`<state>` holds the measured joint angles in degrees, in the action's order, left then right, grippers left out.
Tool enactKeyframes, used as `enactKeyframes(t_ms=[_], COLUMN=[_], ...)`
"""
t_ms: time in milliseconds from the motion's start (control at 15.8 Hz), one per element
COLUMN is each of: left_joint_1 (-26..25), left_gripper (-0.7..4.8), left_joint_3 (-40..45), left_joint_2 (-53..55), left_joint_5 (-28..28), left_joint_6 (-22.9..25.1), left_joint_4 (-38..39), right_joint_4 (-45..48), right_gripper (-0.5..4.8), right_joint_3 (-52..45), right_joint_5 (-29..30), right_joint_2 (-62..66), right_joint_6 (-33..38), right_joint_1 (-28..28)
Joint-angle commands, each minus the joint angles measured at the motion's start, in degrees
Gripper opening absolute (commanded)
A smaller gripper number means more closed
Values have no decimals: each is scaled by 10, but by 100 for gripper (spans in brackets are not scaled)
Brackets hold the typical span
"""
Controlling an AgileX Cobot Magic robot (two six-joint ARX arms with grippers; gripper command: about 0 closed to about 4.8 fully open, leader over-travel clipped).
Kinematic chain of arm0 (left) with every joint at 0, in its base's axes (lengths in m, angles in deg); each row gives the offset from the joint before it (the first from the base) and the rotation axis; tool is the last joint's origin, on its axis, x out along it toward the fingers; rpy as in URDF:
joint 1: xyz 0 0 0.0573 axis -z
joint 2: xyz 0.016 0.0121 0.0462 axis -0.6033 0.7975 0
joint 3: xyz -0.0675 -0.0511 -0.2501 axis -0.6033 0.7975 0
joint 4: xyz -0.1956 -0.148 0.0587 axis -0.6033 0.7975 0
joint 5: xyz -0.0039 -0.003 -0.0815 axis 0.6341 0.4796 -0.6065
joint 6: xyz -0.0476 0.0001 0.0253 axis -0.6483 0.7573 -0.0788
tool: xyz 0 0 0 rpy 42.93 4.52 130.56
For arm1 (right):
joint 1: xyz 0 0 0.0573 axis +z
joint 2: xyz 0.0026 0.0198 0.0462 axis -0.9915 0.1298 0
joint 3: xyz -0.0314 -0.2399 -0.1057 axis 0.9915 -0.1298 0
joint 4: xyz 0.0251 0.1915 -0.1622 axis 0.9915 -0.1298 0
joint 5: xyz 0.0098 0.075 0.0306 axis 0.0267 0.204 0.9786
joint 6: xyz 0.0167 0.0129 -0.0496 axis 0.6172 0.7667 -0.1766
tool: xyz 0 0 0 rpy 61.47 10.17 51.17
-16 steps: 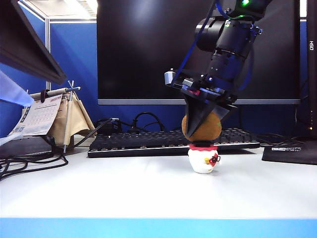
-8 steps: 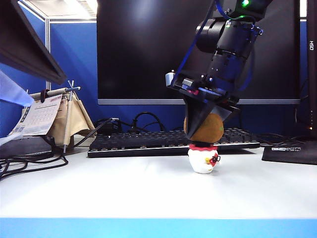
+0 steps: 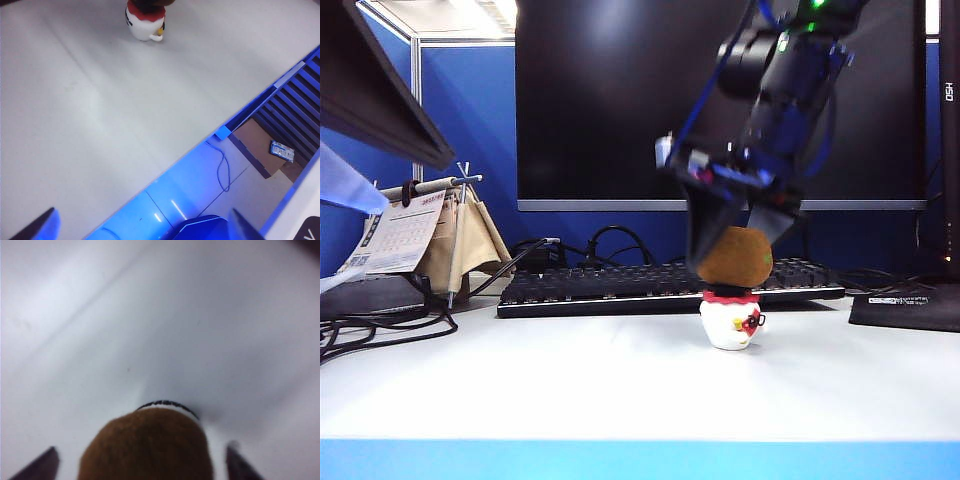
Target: Place the kiwi on top of the doll with a flat head.
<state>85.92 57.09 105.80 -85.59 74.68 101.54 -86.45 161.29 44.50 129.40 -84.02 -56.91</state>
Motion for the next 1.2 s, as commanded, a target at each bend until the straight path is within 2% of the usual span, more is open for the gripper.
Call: enactKeyframes(t_ms=[63, 253, 317, 380, 443, 507, 633, 697, 760, 823, 950, 1076, 1203], left_joint_1=[1, 1, 0, 0, 0, 0, -1, -1, 0, -1, 0, 0, 0], left_gripper=[438, 431, 393, 232, 50, -5, -5, -5, -5, -5, -5, -5, -5], left_joint_3=[-3, -3, -3, -3, -3, -2, 10, 26, 41, 62, 96, 116, 128], left_joint_2=[-1, -1, -1, -1, -1, -1, -4, -9, -16, -24, -39, -40, -39], left_joint_5=[28, 67, 66, 67, 67, 94, 144, 144, 135, 127, 123, 52, -4], left_joint_6=[2, 15, 25, 32, 39, 39, 39, 39, 39, 38, 38, 36, 32], left_joint_4=[-14, -22, -23, -23, -25, -34, -75, -111, -141, -173, -188, -188, -191], right_joint_4=[28, 46, 52, 61, 61, 54, 72, 100, 125, 174, 257, 315, 330], right_gripper=[435, 430, 409, 301, 221, 132, 69, 24, 7, 7, 7, 7, 6], right_joint_3=[5, 5, 5, 5, 4, -2, -57, -106, -143, -219, -374, -515, -607], right_joint_5=[0, 0, 0, 2, 1, -4, -23, -22, -22, -22, -37, -40, -42], right_joint_2=[-47, -113, -140, -185, -216, -266, -349, -396, -428, -488, -605, -710, -788], right_joint_6=[4, 4, 10, 51, 80, 87, 88, 97, 113, 141, 176, 203, 220], right_joint_1=[-1, -2, -7, -14, -20, -27, -27, -27, -27, -27, -27, -26, -26])
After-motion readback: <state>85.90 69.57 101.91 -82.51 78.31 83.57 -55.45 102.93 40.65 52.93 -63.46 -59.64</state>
